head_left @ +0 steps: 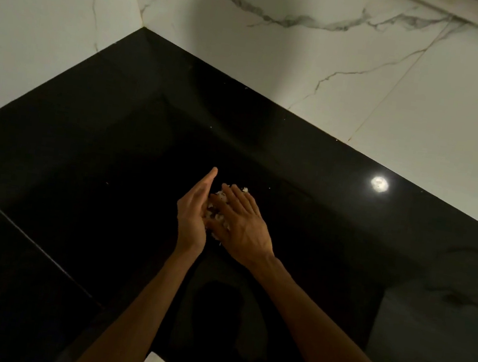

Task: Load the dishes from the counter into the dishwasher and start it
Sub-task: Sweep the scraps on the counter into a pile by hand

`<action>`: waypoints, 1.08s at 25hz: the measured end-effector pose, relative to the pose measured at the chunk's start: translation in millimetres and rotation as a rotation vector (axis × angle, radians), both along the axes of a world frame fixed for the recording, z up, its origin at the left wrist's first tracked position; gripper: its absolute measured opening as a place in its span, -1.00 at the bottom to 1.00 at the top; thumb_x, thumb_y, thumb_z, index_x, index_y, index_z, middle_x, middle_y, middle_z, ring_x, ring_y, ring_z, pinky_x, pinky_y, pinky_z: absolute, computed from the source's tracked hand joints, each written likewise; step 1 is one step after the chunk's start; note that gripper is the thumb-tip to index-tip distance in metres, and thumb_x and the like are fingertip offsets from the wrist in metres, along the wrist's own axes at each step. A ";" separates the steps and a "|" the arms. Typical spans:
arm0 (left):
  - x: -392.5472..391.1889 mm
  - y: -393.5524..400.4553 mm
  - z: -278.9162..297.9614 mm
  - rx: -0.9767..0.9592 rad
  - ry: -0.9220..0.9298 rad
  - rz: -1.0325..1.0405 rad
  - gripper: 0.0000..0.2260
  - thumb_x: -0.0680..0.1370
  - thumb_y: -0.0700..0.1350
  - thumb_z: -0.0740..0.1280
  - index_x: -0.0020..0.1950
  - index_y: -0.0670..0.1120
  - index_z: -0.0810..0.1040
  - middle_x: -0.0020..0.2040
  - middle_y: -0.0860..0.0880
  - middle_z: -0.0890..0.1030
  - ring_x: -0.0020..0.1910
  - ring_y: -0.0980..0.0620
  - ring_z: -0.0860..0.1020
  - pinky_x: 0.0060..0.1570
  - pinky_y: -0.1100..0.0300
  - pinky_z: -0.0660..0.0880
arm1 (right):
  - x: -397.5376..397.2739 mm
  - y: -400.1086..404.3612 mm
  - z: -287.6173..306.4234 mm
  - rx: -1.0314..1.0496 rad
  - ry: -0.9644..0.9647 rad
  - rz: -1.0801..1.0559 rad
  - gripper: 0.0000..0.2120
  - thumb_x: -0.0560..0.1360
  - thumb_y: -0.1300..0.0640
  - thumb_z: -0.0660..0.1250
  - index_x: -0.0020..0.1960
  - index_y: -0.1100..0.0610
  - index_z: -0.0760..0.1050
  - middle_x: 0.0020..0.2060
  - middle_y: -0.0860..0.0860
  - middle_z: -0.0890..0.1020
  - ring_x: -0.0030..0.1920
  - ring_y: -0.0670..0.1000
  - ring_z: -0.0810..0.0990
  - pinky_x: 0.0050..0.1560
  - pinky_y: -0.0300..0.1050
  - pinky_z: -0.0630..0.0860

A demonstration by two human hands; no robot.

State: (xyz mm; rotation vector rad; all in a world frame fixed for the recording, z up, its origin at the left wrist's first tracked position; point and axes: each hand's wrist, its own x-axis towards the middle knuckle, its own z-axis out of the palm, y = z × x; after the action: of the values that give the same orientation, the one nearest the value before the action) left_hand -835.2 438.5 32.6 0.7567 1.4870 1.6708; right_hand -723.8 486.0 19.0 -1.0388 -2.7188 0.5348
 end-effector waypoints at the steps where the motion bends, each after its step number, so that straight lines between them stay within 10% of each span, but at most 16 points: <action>1: 1.2 0.6 -0.7 -0.001 -0.002 0.004 -0.61 0.67 0.00 0.11 0.44 -0.11 0.42 0.41 0.03 0.47 0.41 0.15 0.39 0.44 0.02 0.30 | 0.1 -0.4 1.7 -0.003 0.094 0.010 -0.49 0.62 -0.15 0.11 0.50 0.04 0.29 0.52 0.07 0.26 0.55 0.04 0.10 0.55 0.04 0.03; 5: 1.6 2.1 -2.0 -0.005 -0.009 0.027 -0.61 0.64 0.06 0.16 0.40 -0.06 0.47 0.38 0.06 0.50 0.39 0.16 0.41 0.44 -0.02 0.30 | 1.8 2.8 -1.0 0.184 0.339 -0.031 -0.73 0.45 0.31 0.41 0.14 0.23 0.61 0.14 0.12 0.64 0.18 0.14 0.60 0.17 0.05 0.59; 12: 8.7 -8.3 -1.6 -0.022 -0.015 0.043 -0.62 0.61 0.08 0.18 0.37 -0.03 0.50 0.36 0.06 0.52 0.37 0.20 0.42 0.43 0.05 0.31 | 4.4 3.7 -0.5 0.001 0.378 -0.229 -0.81 0.49 0.42 0.33 0.03 0.21 0.58 -0.02 0.09 0.58 -0.03 0.03 0.50 -0.06 -0.18 0.52; 20: 31.7 -25.9 17.7 -0.069 -0.187 0.082 -0.63 0.66 0.04 0.12 0.37 -0.07 0.51 0.36 0.03 0.52 0.38 0.16 0.41 0.33 0.24 0.30 | 18.5 -4.5 39.8 -0.913 1.077 -0.859 -0.83 0.62 0.20 0.25 -0.07 0.15 0.60 -0.21 -0.01 0.65 -0.19 -0.14 0.62 -0.18 -0.28 0.55; 27: 100.4 -53.1 40.0 -0.057 -0.464 0.033 -0.60 0.68 0.06 0.07 0.28 -0.14 0.56 0.20 -0.09 0.63 0.21 0.03 0.59 0.28 0.07 0.47 | 47.9 -69.2 70.5 -1.360 1.256 -0.794 -0.80 0.63 0.18 0.21 0.08 0.21 0.59 -0.02 0.12 0.68 -0.01 0.05 0.68 0.00 -0.06 0.64</action>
State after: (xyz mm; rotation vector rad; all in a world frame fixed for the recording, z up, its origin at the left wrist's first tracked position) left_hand -734.8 385.4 72.6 0.2841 1.2139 1.6783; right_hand -675.9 416.7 89.5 -1.1398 -0.5628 1.9618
